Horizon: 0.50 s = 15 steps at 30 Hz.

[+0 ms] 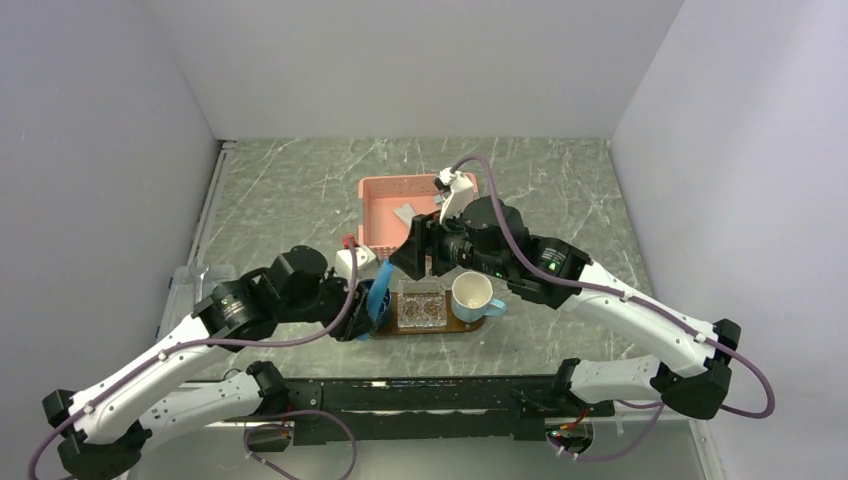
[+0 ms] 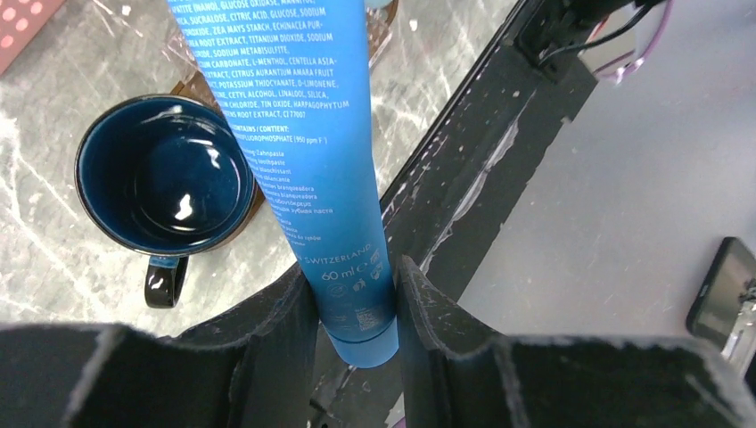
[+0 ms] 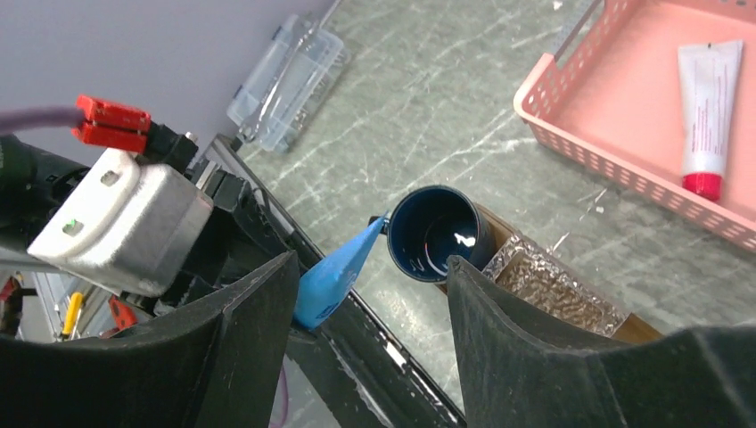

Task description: Prepare toiletry sets of a toothbrush and toothpaste on the tray

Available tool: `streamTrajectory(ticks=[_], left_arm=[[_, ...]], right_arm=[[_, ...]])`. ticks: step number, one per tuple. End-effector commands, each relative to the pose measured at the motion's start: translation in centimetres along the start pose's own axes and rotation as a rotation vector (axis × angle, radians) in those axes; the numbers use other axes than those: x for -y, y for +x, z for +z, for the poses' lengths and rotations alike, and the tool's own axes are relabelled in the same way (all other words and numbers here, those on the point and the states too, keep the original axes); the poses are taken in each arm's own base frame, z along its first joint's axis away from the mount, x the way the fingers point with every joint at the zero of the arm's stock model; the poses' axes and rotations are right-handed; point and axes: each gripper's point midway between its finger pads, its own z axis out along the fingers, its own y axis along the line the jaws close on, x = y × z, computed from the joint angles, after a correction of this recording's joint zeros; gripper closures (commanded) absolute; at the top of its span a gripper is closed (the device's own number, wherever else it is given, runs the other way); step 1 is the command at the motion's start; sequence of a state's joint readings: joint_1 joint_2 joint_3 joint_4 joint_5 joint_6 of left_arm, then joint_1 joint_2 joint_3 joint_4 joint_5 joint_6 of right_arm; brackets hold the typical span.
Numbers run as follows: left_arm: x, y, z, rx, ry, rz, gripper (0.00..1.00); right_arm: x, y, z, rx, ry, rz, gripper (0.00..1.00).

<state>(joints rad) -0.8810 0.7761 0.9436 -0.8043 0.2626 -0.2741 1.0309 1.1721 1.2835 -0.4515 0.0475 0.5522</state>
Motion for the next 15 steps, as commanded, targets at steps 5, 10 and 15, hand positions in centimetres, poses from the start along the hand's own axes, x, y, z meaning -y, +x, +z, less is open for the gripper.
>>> streamTrajectory(ticks=[5,10,15], left_arm=[[-0.2,0.0,0.0,-0.062,-0.117,0.122,1.0],[0.6,0.3,0.2,-0.094,-0.14,0.183,1.0],[0.8,0.6,0.3,-0.125,-0.186,0.228,1.0]], right_arm=[[-1.0,1.0,-1.1,-0.098,-0.052,0.023,0.35],[0.2,2.4,-0.7,-0.165,-0.048,0.093,0.35],[0.1,3.8,-0.1,-0.233,-0.085,0.138,0.37]])
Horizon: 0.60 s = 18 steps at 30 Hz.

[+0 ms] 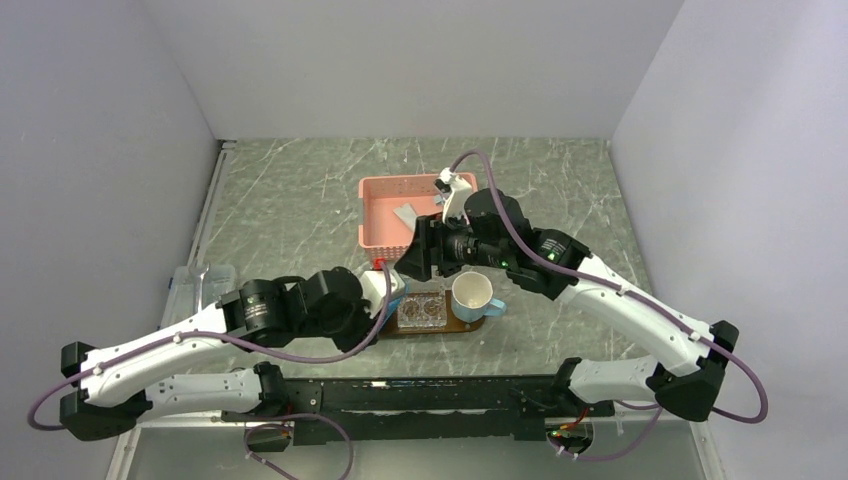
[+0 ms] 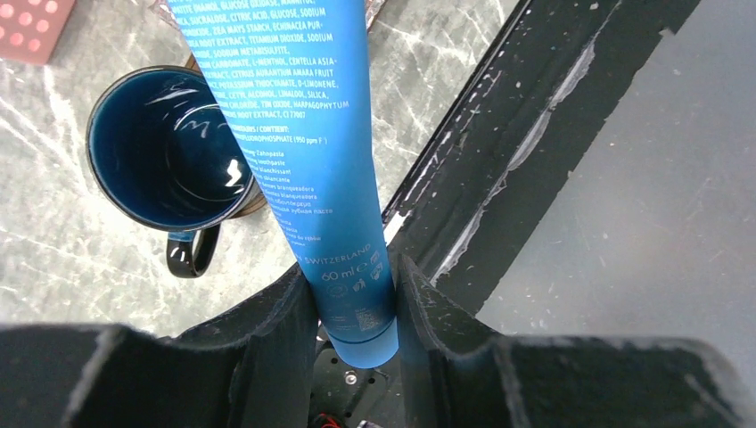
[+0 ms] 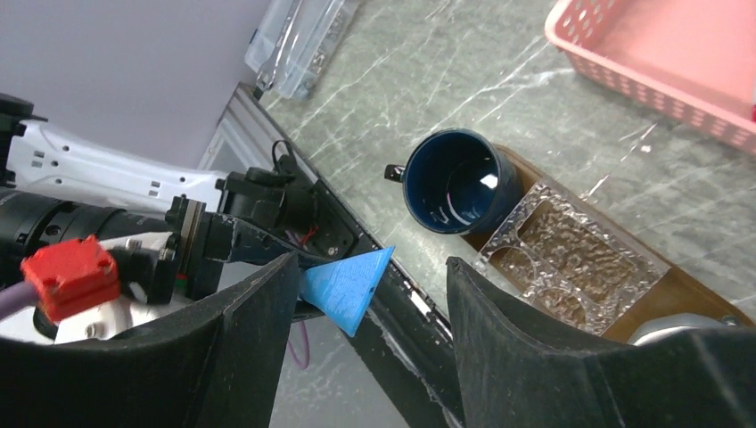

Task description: Prepare toiletry sets of a toothbrush and toothpaste on the tray

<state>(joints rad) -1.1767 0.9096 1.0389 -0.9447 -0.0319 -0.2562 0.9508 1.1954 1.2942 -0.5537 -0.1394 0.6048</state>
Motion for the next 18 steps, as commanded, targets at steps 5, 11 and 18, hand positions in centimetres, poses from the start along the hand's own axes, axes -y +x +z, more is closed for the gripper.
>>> streamTrajectory(ticks=[5,11,18], left_arm=[[-0.8,-1.7,-0.9,0.024,-0.142,0.07,1.0],[-0.8,-1.8,-1.1,0.015,-0.186,0.115,1.0],[-0.6,-1.7,-1.0,-0.008,-0.225,0.161,1.0]], right_arm=[[-0.9,3.0,1.0,-0.16,-0.089,0.071,0.38],[-0.6,4.6,1.4,-0.228,-0.106,0.094,0.41],[-1.0,5.3,1.4,-0.266,-0.152,0.117,0.47]])
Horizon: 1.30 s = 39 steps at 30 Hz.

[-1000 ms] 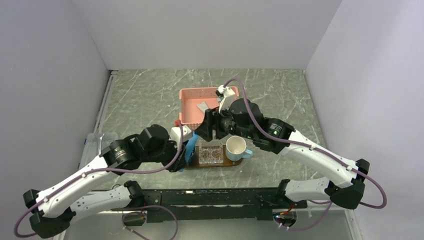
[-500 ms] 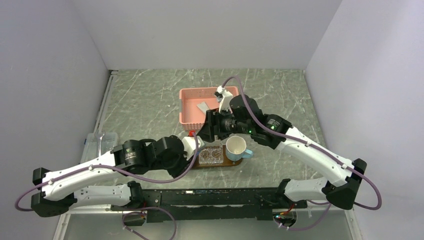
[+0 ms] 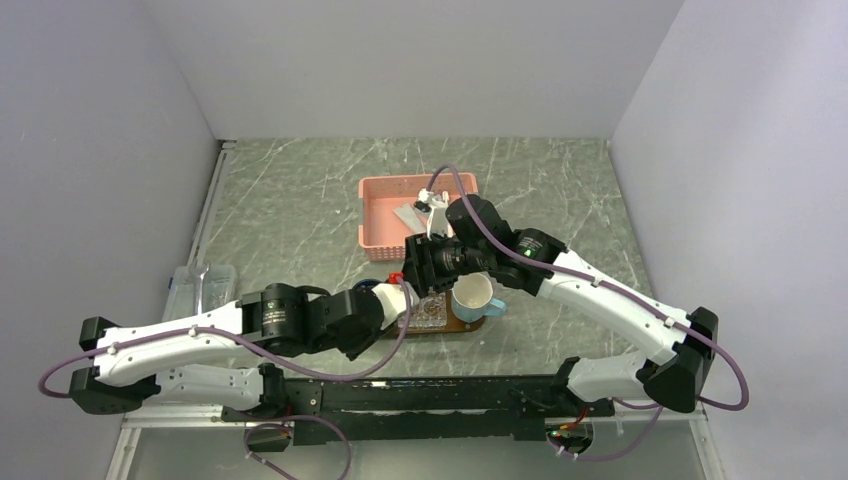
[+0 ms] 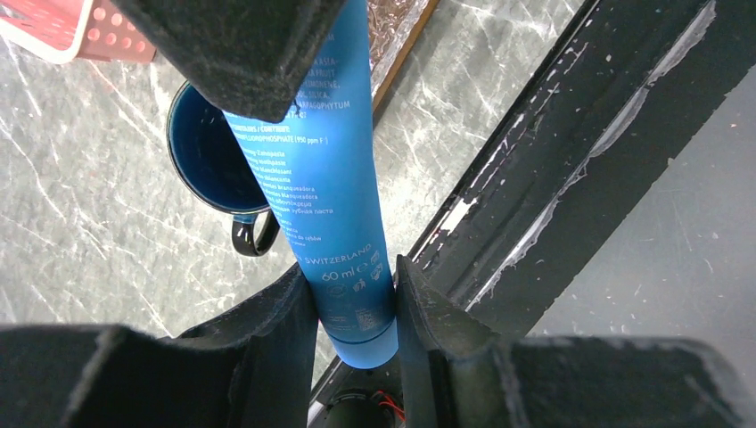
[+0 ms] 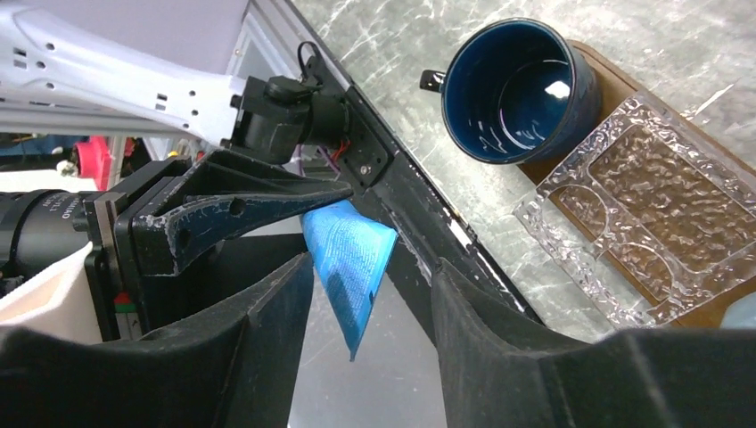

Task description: Prepare toiletry sets of a toothbrush and toothpaste on the tray

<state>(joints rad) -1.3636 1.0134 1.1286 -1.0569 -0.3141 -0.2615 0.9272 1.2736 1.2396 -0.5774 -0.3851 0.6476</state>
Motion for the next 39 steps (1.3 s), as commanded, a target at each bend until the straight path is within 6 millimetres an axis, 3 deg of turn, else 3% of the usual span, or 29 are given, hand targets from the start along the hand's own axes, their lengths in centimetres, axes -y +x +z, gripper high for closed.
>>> streamTrajectory(ticks=[1,10,22,28,32,34,39], left_arm=[[-0.3,-1.6,-0.8,0.046,-0.05,0.003,1.0],[-0.4,-1.8,-0.7,0.049,-0.081,0.031,1.0],[0.4,-2.3,-1.0,0.067,-0.049,0.04,1.0],[0.4,-2.3,-1.0,0.076,-0.047,0.04,1.0],[1.0,-2.4,-0.9,0.105,-0.008,0.039,1.0],[1.0,-2.4,-1.0,0.122,0.001,0.036,0.95],[1.1,-3.0,-1.5,0.214,0.034,0.011,0.5]], right_arm=[[-0.9,0.2,-0.2,-0.019,-0.065,0.019,0.49],[-1.2,1.0,0.3,-0.063,-0.112,0.043,0.63],[-1.5,1.1,0.6,-0.066,-0.152,0.061,0.67],[-1.3,1.2,0.8,-0.068,-0.15,0.064,0.81],[-1.2,1.3,0.9,-0.069,-0.15,0.062,0.96],[-1.1,1.4,0.9,-0.071,-0.15,0.059,1.0],[-1.0,1.4,0.5,-0.05,-0.142,0.045,1.0]])
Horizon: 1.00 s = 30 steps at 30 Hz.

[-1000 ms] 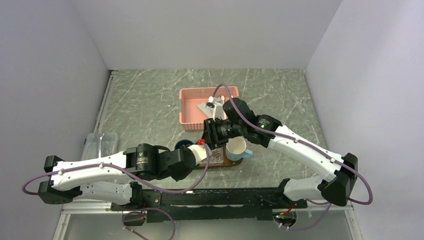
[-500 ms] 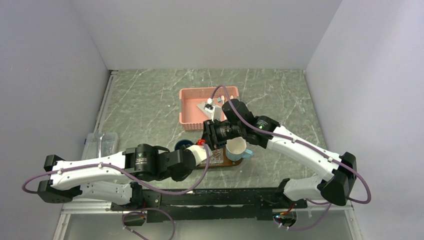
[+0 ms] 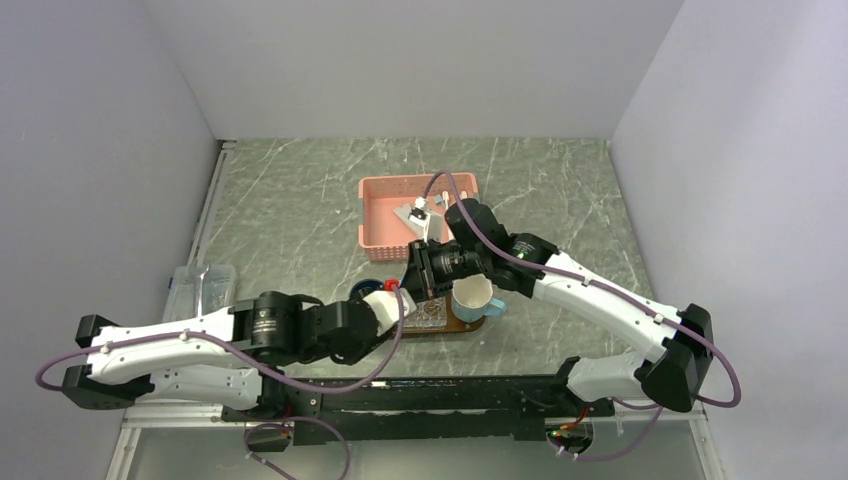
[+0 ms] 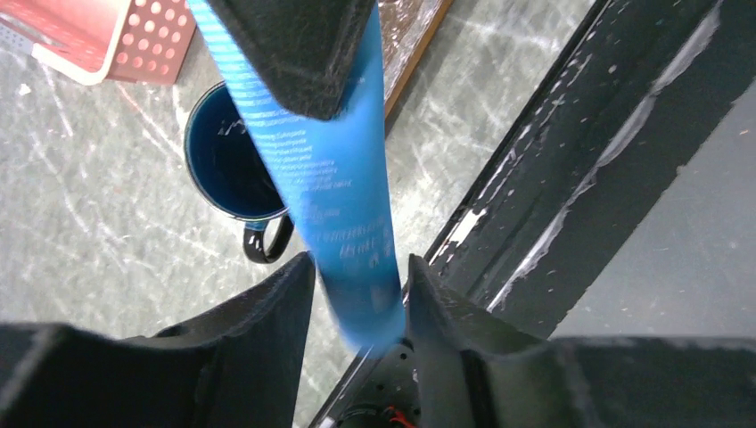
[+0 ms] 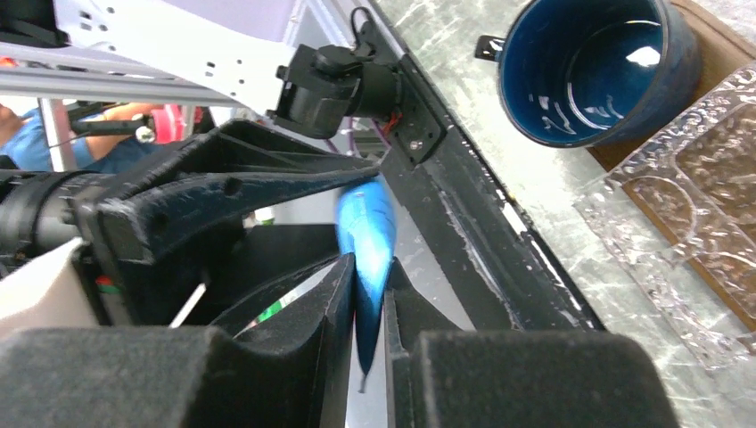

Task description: Prepare toiletry sets of a toothbrush and toothpaste on the tray

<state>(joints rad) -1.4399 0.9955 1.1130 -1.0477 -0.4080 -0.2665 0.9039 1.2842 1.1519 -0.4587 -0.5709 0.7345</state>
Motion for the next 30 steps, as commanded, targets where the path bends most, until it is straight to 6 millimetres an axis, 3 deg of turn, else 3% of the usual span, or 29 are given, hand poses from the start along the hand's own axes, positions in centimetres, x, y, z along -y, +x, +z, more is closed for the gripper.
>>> streamTrajectory(ticks=[1,9,22,30], left_arm=[[0.8,-3.1,-1.3,0.19,0.078,-0.047,0.42],[1.1,-3.8,-2.6,0.291,0.137,-0.077,0.14],[-0.4,-3.7,-2.5,0.345,0.072,-0.149,0.01],[-2.3,-3.6,-1.5,0.325,0.041,-0.236,0.01]], right_arm=[[0.0,-0.4,-0.6,0.041,0.009,-0.051,1.0],[-0.8,-2.0,-3.4,0.12,0.049,-0.118,1.0],[-1.2,-4.7,-8.4,0.233,0.24,-0.297,1.0],[0.0,-6.4,-9.7,0.246,0.381,-0.403,1.0]])
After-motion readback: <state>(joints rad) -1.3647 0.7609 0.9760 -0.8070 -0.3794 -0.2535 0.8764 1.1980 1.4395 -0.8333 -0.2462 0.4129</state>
